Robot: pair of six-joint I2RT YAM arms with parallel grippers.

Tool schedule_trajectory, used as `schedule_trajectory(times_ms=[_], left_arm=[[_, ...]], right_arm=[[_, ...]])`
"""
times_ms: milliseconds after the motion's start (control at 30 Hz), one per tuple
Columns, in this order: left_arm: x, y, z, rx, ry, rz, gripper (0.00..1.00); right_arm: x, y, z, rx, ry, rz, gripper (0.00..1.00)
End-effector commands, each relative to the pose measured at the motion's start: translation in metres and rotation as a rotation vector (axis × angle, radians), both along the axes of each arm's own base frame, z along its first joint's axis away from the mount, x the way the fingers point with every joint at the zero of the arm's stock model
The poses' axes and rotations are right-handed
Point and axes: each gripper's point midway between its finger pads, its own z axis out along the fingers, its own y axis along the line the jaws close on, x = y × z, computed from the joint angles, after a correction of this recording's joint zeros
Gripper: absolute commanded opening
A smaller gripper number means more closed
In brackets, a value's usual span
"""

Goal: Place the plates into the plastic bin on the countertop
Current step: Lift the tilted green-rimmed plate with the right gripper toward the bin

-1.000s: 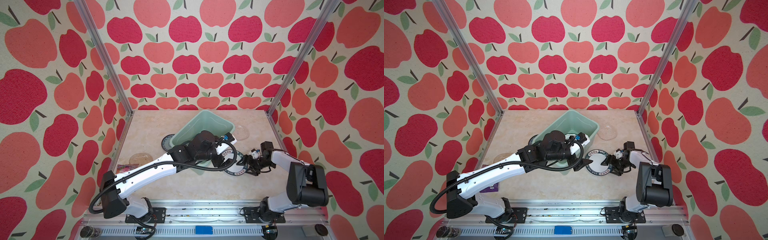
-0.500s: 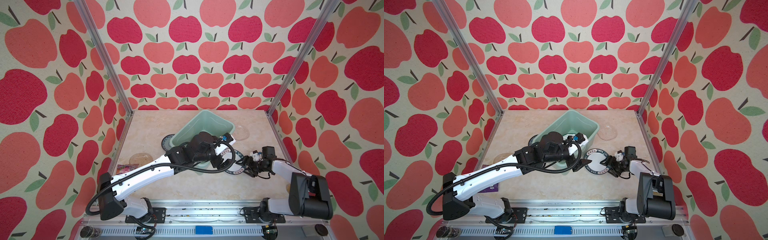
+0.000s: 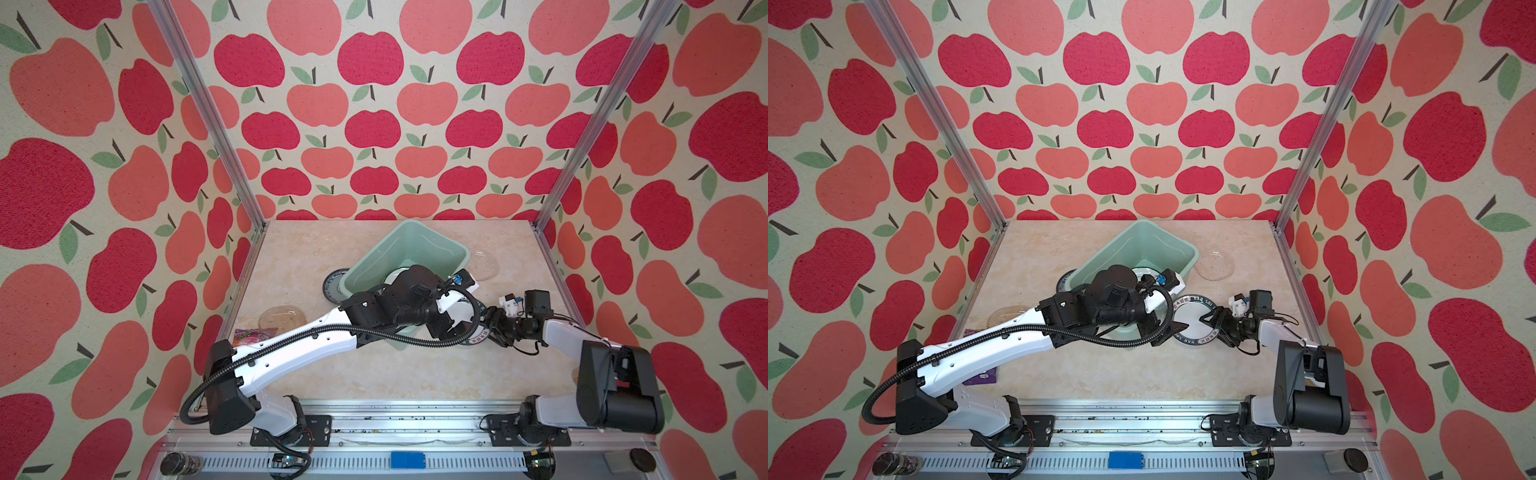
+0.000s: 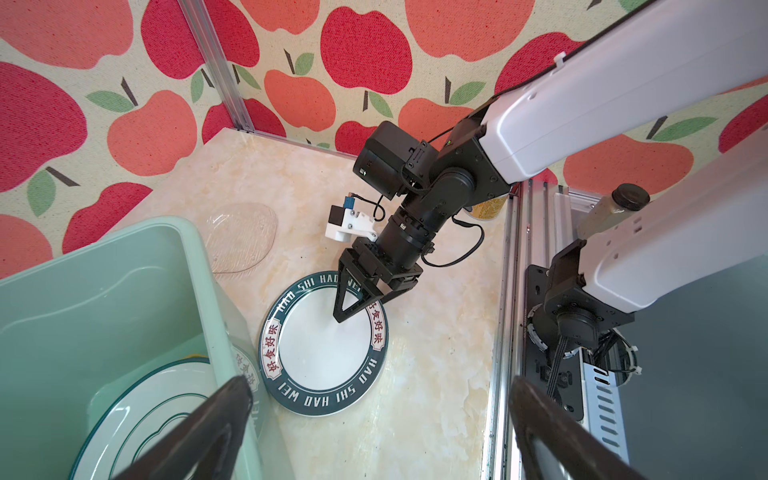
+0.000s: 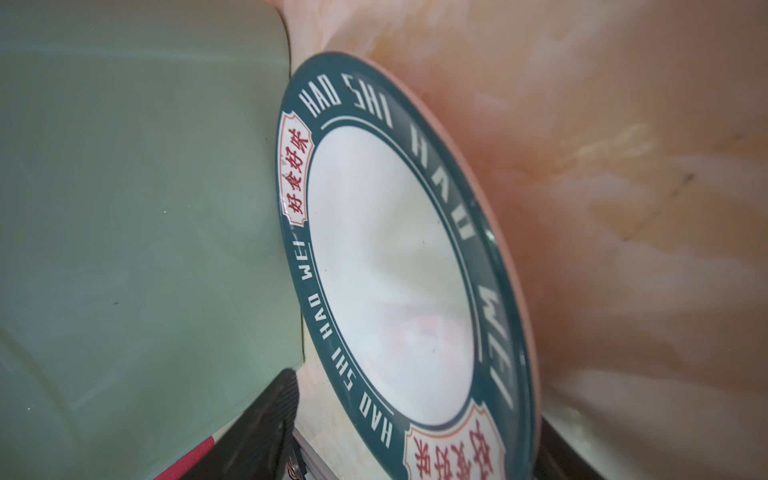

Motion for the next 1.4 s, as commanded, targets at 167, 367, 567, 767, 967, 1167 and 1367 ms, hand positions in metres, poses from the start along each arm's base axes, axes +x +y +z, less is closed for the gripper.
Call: schedule_trajectory(times_ms=[167, 367, 567, 767, 967, 1167, 1367], left_arm=[[-0.004, -0.001, 0.005, 0.02, 0.003, 0.003, 0.99], [-0.003, -0.006, 0.005, 0.017, 0.0, -0.004, 0.99], [-0.004, -0.006, 0.004, 0.028, -0.002, -0.013, 0.99], [-0.005, -0.003, 0.0, 0.031, 0.006, -0.009, 0.99], [-0.005, -0.001, 0.001, 0.01, 0.013, 0.006, 0.99], [-0.004, -0.005, 0.004, -0.003, 0.014, 0.004, 0.99], [-0.006, -0.003, 0.007, -0.027, 0.029, 0.011, 0.99]], right_arm=[[0.016, 0.011, 0.033, 0.059, -0.166, 0.058, 0.68], [0.016, 0.013, 0.03, 0.032, -0.137, 0.074, 0.58], [0.018, 0.013, 0.025, 0.024, -0.117, 0.073, 0.43], [0.016, 0.009, 0.026, -0.014, -0.122, 0.068, 0.37], [0.017, 0.006, 0.03, -0.038, -0.128, 0.06, 0.26], [0.015, 0.002, 0.027, -0.064, -0.102, 0.047, 0.11], [0.0, -0.014, 0.033, -0.161, -0.052, 0.008, 0.0]])
